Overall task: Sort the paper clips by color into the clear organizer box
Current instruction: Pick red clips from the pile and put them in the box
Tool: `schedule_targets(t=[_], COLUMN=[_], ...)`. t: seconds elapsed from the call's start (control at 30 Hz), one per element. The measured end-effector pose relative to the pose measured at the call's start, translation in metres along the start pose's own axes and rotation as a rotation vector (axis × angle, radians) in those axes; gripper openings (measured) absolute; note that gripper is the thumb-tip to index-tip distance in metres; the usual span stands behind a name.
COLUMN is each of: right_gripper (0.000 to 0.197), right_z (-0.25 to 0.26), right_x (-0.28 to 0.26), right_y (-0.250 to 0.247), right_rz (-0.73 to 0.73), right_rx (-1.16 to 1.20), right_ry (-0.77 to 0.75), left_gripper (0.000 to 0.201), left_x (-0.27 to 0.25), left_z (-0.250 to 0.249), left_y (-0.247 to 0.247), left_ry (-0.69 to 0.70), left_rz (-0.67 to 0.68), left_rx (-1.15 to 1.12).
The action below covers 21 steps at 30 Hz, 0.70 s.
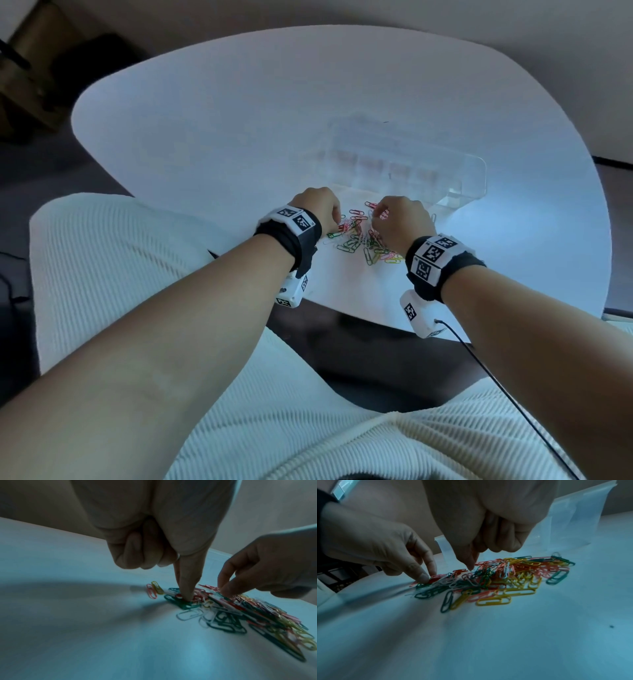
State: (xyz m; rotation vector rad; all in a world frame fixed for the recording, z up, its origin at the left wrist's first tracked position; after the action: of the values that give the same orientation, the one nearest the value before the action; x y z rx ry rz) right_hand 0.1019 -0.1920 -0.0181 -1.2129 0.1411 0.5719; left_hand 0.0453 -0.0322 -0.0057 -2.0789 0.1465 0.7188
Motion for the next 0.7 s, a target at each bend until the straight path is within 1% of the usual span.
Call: schedule_targets(t=[0.07,0.13,0.27,0.4,0.53,0.63,0.7], right_gripper=[0.010,0.008,0.018,0.019,0.020,0.020,0.019], right_z=[-0.001,0.001,0.006,0.009,0.011,0.008,0.004], right_x=[0.000,0.000,0.000,0.000,-0.001,-0.003,-0.004], right_y=[-0.002,-0.003,0.000,0.002,0.003,0.003,0.000], right_rz=[-0.022,-0.013,0.011,0.023,0.005,0.007,-0.002], right_rx=[0.006,-0.006,-0.085,-0.150,-0.233,-0.213,-0.131], right_ry=[-0.027,-0.054,-0.083,-0.094,-0.091,-0.066,-0.036], left_gripper=[0.010,0.009,0.013,0.011,0.008,0.008,0.018], left_x=[-0.001,-0.001,-0.002,0.000,0.003,0.003,0.003], left_z=[-0.001,-0.002,-0.002,0.001,0.004,0.006,0.007], left_y=[0.003,0.005,0.007,0.008,0.008,0.007,0.007], left_ry=[-0.004,-0.008,-0.008,0.006,0.004,0.025,0.037], left_rz=[-0.013,-0.042,-0.084,-0.089,-0.095,-0.119,-0.127], left_rx=[0.010,0.021,0.022,-0.006,-0.035,-0.026,-0.017])
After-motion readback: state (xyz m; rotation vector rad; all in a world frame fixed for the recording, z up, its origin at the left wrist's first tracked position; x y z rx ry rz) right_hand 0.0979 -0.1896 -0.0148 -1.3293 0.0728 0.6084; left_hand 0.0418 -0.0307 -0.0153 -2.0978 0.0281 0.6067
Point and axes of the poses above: each hand's wrist, its own x-axis towards the middle knuckle, its own y-axis out of the palm, z = x × y, the point moved 1 cm from there along x, towards the middle knuckle, and after that the axes turned 3 degrees about z, right-handed, at the moved point
